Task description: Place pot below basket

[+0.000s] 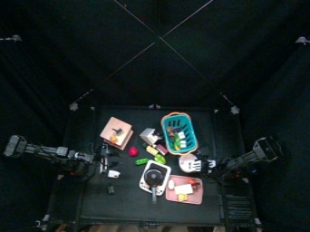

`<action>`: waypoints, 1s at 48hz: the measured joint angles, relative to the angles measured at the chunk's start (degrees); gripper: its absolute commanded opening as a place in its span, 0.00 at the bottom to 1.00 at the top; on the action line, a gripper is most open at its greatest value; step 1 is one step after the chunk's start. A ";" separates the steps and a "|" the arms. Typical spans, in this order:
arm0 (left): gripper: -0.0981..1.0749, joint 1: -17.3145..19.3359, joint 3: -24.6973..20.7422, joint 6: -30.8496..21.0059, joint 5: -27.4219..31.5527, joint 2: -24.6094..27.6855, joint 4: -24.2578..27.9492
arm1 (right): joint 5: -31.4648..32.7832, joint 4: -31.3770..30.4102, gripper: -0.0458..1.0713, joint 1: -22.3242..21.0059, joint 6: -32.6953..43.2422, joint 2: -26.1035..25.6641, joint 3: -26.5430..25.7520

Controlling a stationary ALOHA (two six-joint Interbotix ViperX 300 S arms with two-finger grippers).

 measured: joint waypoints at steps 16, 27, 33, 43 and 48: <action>0.74 0.18 0.26 0.70 1.14 0.09 -0.62 | 0.53 1.49 0.84 0.97 -0.62 -0.09 -1.41; 0.74 0.18 0.62 0.70 2.72 0.09 -0.70 | 0.62 1.49 0.85 2.20 -1.05 -0.35 -2.81; 0.74 0.18 0.62 0.70 3.78 0.18 -0.62 | 0.62 1.49 0.85 2.64 -1.05 -0.35 -3.34; 0.74 0.26 0.88 0.70 3.96 0.18 -0.70 | 0.44 1.05 0.85 3.43 -1.14 -0.35 -4.48; 0.74 0.26 0.88 0.79 3.69 0.09 -0.53 | 0.35 0.44 0.85 3.96 -1.32 -0.35 -5.10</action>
